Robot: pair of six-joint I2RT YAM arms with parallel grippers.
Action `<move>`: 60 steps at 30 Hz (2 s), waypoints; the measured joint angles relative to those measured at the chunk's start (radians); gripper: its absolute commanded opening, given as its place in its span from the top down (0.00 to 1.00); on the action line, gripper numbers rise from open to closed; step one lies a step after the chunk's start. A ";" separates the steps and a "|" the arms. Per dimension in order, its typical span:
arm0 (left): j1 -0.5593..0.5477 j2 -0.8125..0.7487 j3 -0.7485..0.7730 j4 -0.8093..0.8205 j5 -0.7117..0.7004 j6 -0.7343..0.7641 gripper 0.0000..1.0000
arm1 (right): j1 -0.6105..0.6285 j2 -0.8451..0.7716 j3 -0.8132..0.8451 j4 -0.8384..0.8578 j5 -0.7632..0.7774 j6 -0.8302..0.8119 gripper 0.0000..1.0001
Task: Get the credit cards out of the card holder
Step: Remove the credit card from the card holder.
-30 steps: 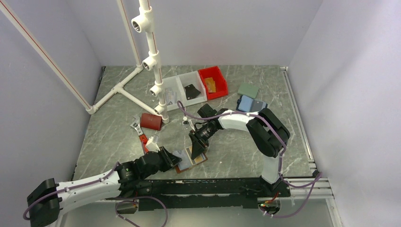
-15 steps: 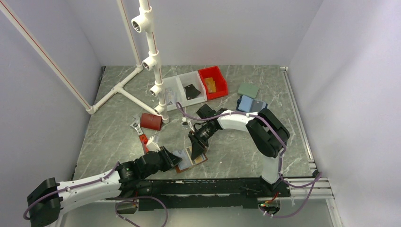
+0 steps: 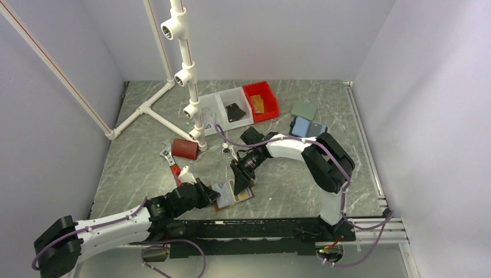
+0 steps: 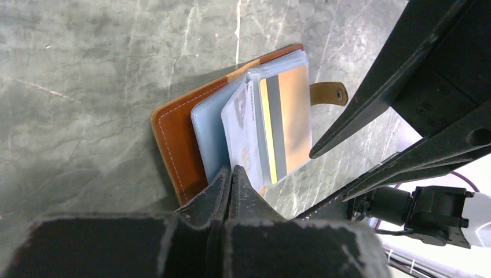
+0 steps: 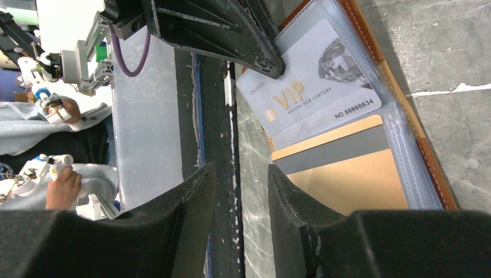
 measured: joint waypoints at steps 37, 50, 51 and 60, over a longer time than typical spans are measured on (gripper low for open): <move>0.010 -0.049 -0.056 0.448 0.142 0.365 1.00 | -0.143 -0.070 0.016 -0.037 -0.088 -0.029 0.58; 0.010 -0.136 -0.056 0.462 0.142 0.383 1.00 | -0.147 -0.097 0.016 -0.036 -0.135 -0.022 0.57; 0.010 -0.132 -0.056 0.465 0.142 0.383 1.00 | -0.147 -0.097 0.016 -0.036 -0.136 -0.021 0.57; 0.010 -0.026 -0.055 0.576 0.144 0.383 1.00 | -0.153 -0.117 0.014 -0.010 -0.169 0.017 0.56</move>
